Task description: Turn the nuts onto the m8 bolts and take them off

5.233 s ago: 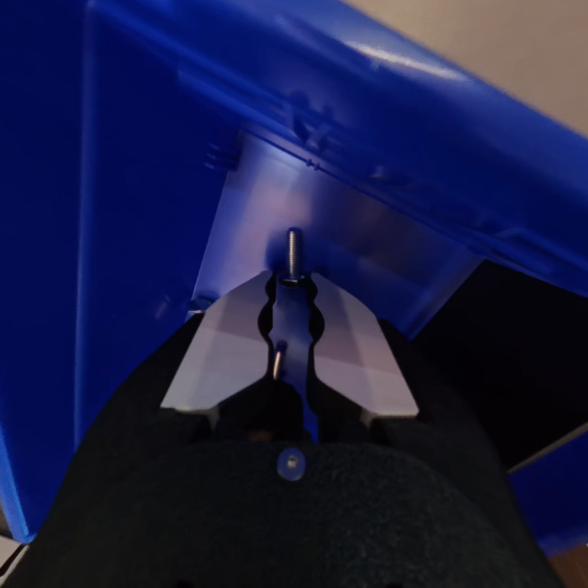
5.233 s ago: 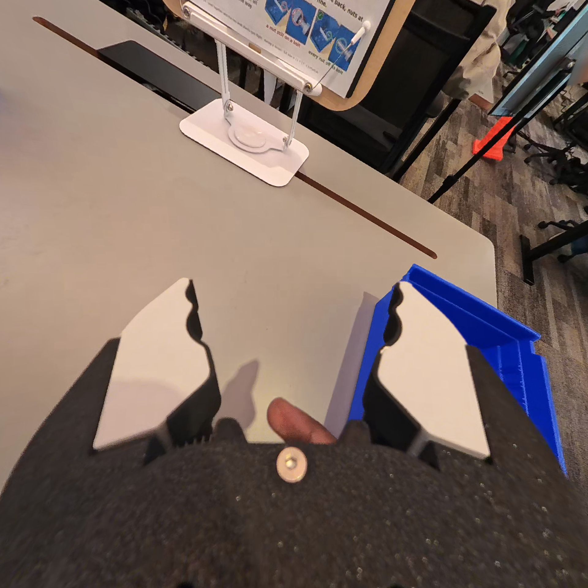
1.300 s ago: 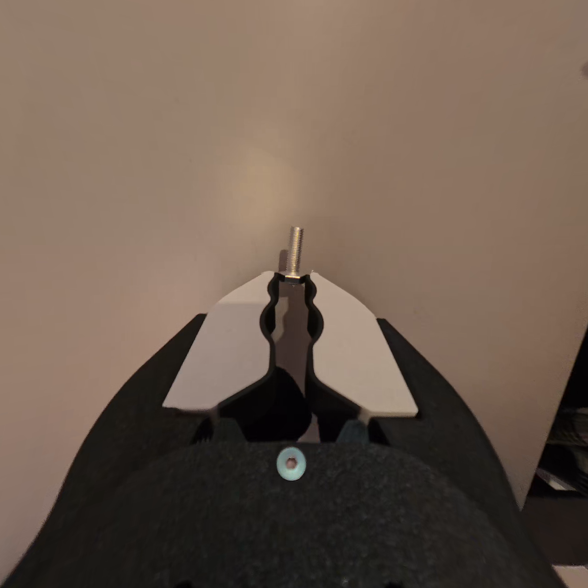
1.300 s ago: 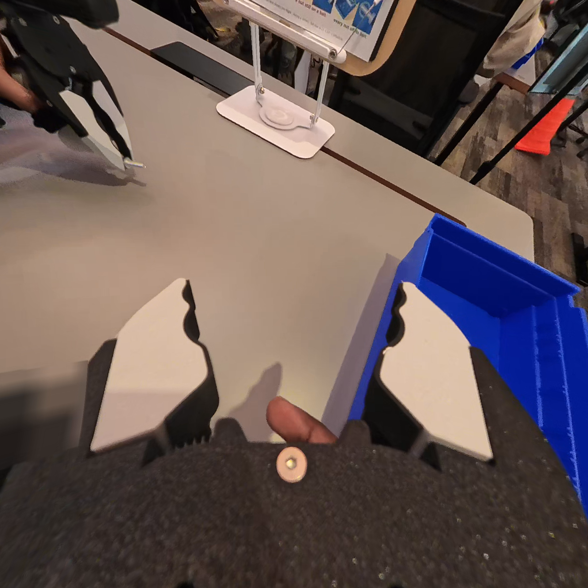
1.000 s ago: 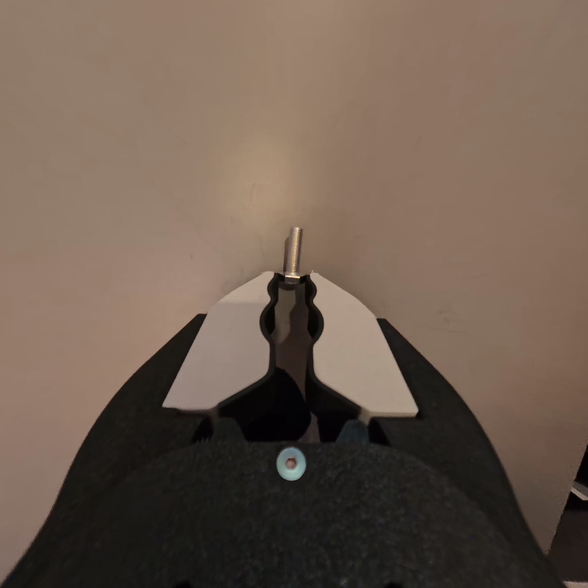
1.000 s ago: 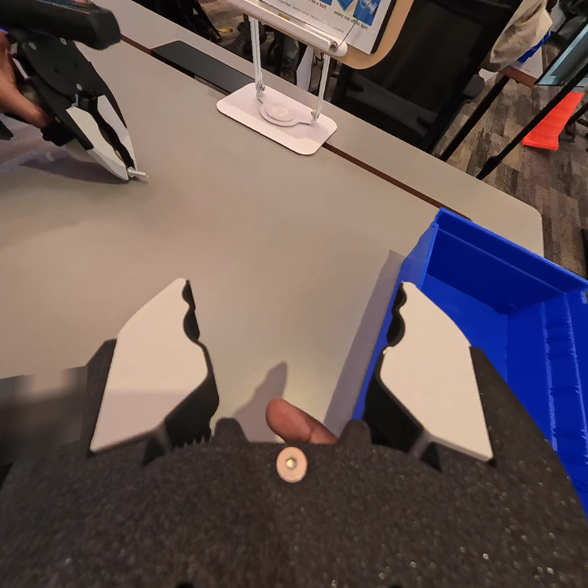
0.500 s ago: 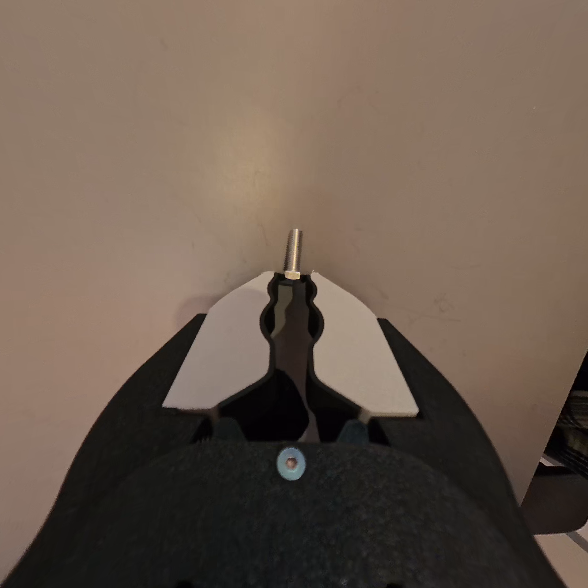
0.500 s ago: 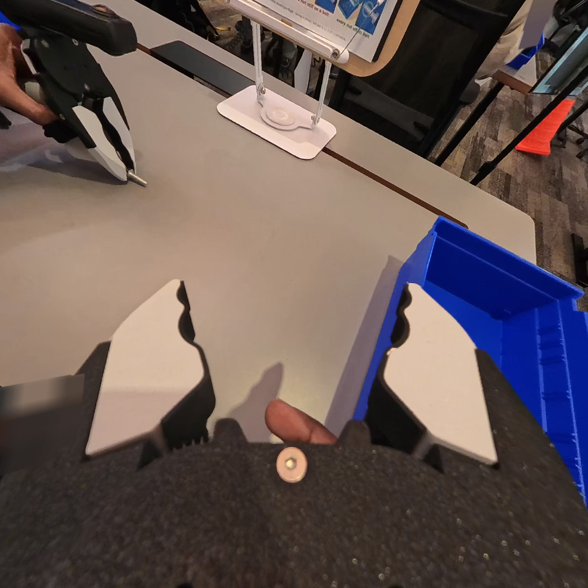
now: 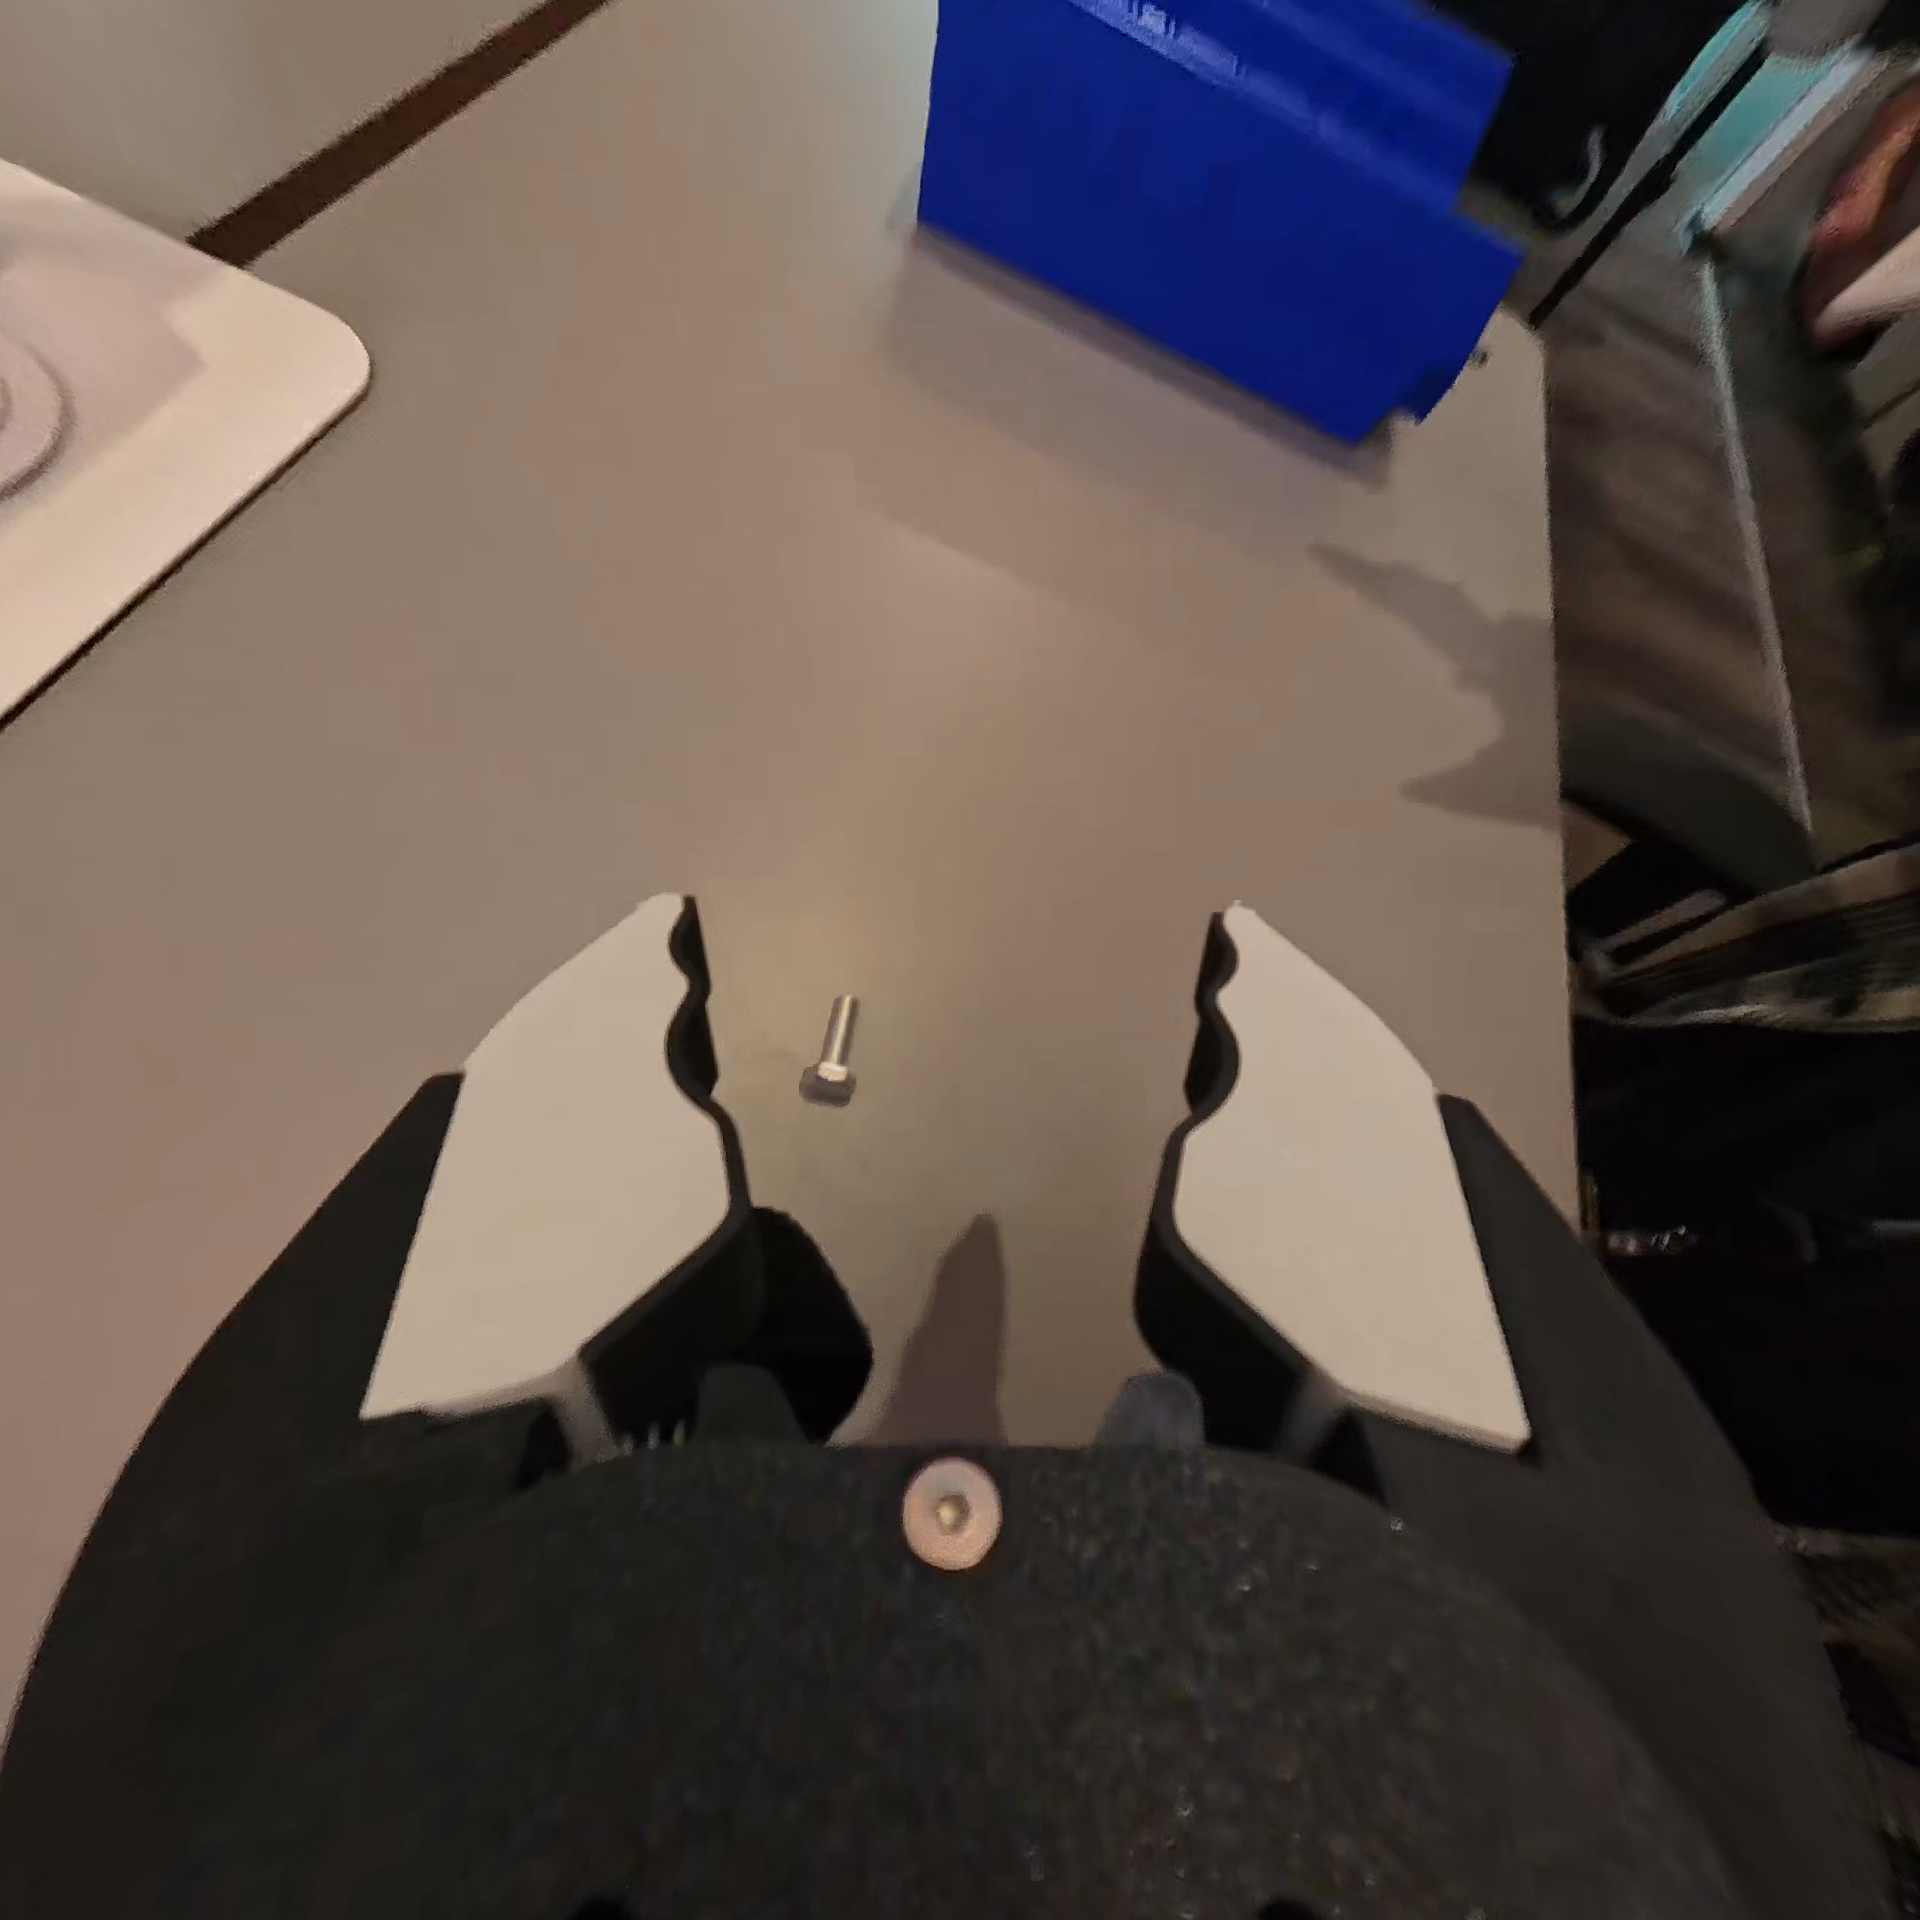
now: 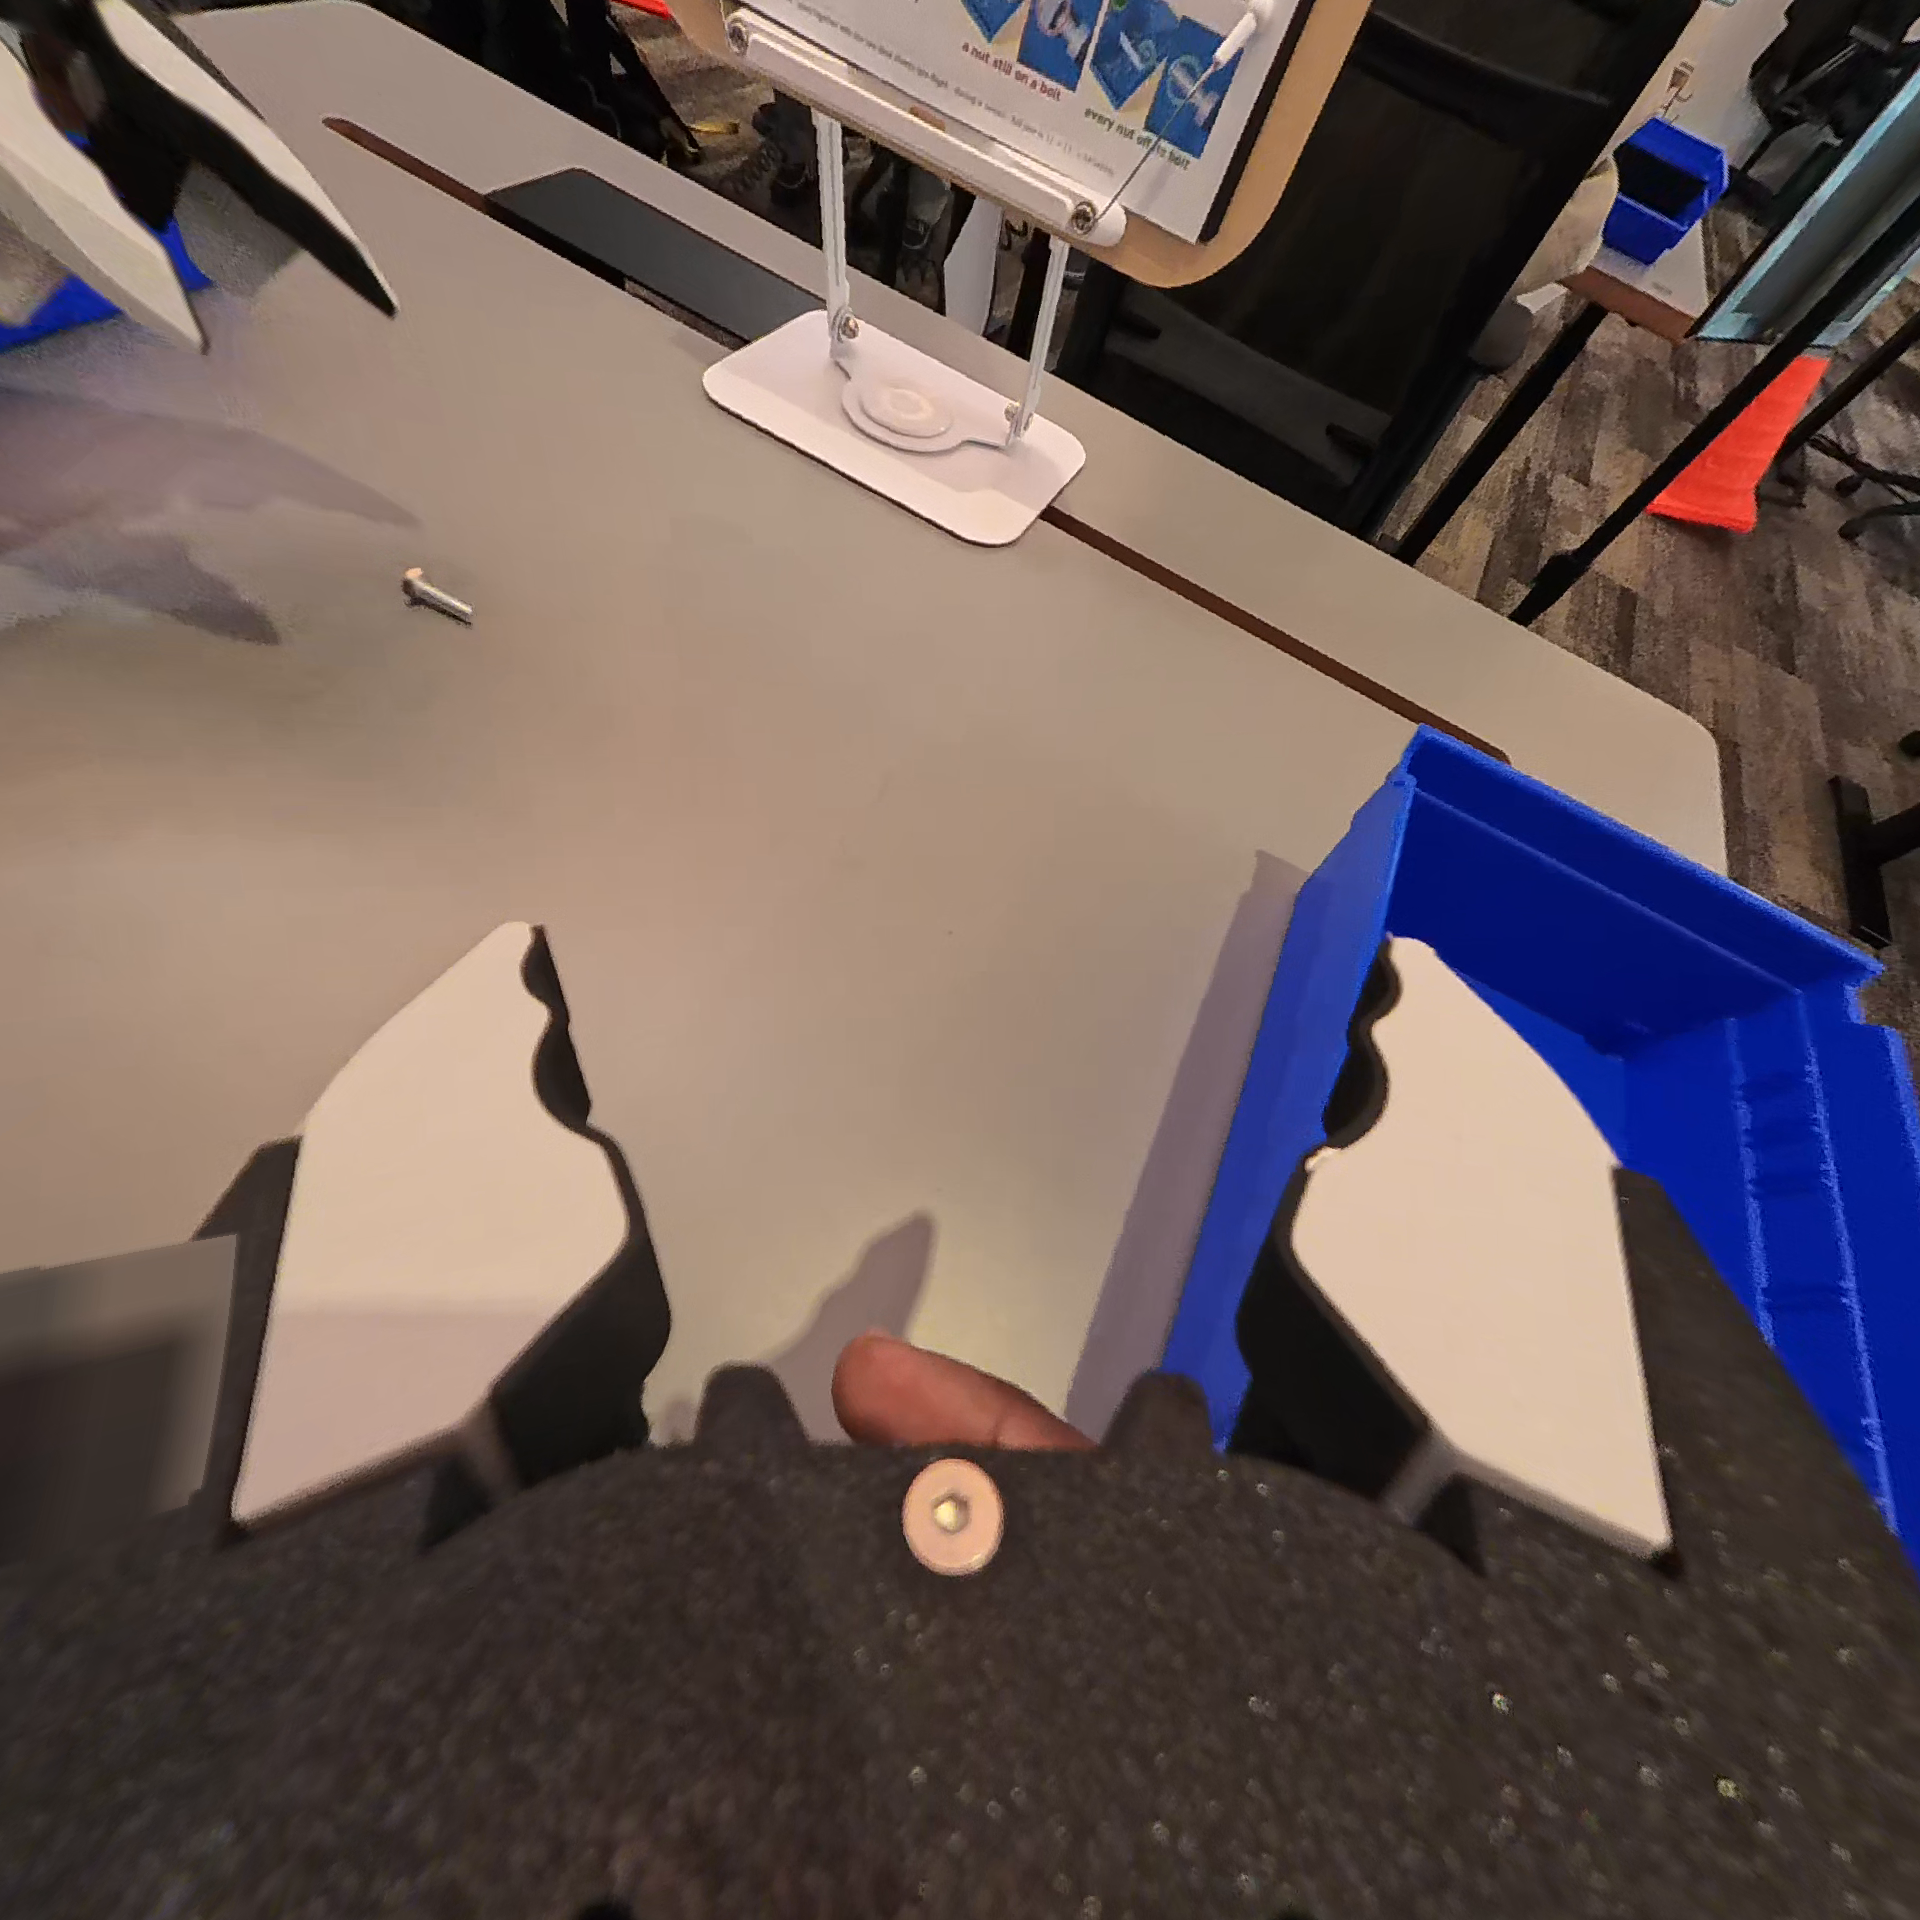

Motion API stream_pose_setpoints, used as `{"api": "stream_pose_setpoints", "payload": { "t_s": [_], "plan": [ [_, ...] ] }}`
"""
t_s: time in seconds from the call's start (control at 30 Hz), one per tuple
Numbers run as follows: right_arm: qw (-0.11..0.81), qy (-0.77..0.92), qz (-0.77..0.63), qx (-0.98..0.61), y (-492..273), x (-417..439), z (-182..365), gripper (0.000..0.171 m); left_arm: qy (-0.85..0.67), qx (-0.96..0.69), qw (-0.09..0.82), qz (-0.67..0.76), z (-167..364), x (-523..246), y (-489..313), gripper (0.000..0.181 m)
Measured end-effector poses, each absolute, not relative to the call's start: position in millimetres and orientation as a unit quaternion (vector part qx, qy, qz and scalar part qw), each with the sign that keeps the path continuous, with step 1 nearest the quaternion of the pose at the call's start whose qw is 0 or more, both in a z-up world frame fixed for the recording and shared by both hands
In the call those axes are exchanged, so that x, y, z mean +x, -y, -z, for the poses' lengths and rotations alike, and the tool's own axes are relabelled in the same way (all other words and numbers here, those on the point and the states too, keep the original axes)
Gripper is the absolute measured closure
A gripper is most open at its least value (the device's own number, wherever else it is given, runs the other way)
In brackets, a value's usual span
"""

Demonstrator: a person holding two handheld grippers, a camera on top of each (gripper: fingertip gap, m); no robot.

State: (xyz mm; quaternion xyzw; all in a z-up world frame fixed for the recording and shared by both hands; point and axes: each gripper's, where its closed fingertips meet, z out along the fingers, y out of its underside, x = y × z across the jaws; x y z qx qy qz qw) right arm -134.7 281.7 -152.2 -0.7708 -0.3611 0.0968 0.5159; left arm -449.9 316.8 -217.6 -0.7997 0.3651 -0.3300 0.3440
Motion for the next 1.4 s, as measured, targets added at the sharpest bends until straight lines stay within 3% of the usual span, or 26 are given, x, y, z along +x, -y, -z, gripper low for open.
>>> {"api": "stream_pose_setpoints", "payload": {
  "t_s": [0.17,0.23,0.4,0.5,0.57,0.63,0.7,0.77,0.9,1.03,1.13,1.3,1.4],
  "plan": [
    [0.515,0.365,-0.102,-0.769,-281.0,-139.0,154.0,0.033,-0.335,-0.79,0.382,0.344,203.9,-450.3,-311.8,0.097],
    [0.515,0.366,-0.102,-0.768,-281.1,-138.8,153.7,0.033,-0.327,-0.796,0.374,0.345,204.7,-450.2,-305.9,0.124],
    [0.514,0.365,-0.1,-0.77,-281.2,-136.9,154.9,0.034,-0.289,-0.768,0.368,0.437,181.6,-438.5,-285.9,0.165],
    [0.514,0.365,-0.102,-0.77,-281.8,-137.0,156.0,0.034,-0.295,-0.775,0.345,0.44,181.4,-434.3,-278.9,0.172],
    [0.514,0.365,-0.102,-0.769,-282.2,-138.2,156.3,0.034,-0.292,-0.781,0.34,0.434,181.3,-433.0,-279.8,0.17],
    [0.514,0.366,-0.104,-0.769,-282.3,-139.9,156.7,0.034,-0.287,-0.778,0.344,0.441,176.3,-432.1,-280.6,0.156],
    [0.515,0.368,-0.103,-0.768,-282.0,-140.9,156.8,0.034,-0.292,-0.765,0.353,0.452,169.0,-432.9,-279.4,0.165],
    [0.515,0.368,-0.102,-0.768,-281.8,-140.7,156.5,0.034,-0.293,-0.76,0.38,0.437,164.1,-436.4,-282.8,0.159],
    [0.519,0.364,-0.1,-0.767,-282.6,-138.2,154.7,0.034,-0.332,-0.737,0.374,0.455,153.3,-433.6,-271.0,0.18],
    [0.524,0.366,-0.097,-0.763,-282.6,-139.7,153.3,0.032,-0.358,-0.727,0.415,0.413,148.5,-432.9,-270.6,0.162],
    [0.526,0.368,-0.091,-0.761,-283.3,-140.8,153.7,0.026,-0.367,-0.696,0.5,0.361,137.5,-431.9,-273.9,0.121],
    [0.533,0.367,-0.096,-0.756,-282.8,-145.0,152.4,0.025,-0.391,-0.664,0.571,0.283,133.4,-429.2,-268.9,0.09],
    [0.54,0.361,-0.103,-0.753,-283.5,-146.8,149.8,0.025,-0.362,-0.69,0.568,0.264,134.8,-435.4,-272.4,0.065]
  ]
}}
